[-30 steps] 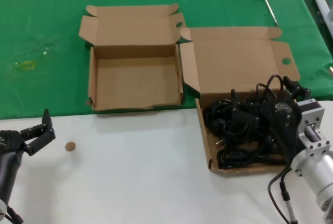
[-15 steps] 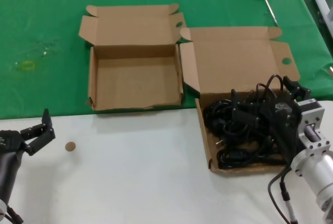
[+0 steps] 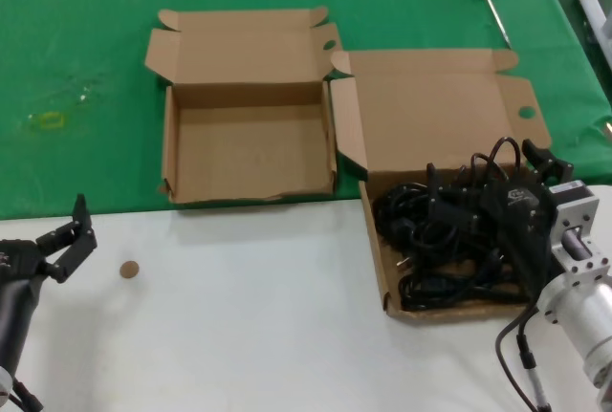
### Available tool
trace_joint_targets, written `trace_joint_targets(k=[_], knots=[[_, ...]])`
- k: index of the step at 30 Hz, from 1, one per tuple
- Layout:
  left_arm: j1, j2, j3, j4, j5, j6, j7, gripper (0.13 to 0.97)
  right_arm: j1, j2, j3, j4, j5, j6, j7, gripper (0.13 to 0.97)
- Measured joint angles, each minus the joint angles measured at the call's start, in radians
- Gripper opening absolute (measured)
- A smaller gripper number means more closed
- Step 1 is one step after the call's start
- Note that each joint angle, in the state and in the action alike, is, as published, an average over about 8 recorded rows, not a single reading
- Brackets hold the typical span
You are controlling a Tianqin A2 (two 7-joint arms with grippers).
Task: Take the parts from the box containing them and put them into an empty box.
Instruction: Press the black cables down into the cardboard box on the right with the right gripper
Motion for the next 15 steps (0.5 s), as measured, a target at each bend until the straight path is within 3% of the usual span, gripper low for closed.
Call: trace_joint_targets(k=[4,15], knots=[[0.0,0.0,0.0,0.0,0.0,0.0,0.0,0.852,-0.001,0.021,-0.019,0.003,0.013,0.016,0.008,0.966],[0.0,0.0,0.0,0.0,0.0,0.0,0.0,0.631,-0.001,0.148,-0.11,0.033,0.057,0.036,0.02,0.966]])
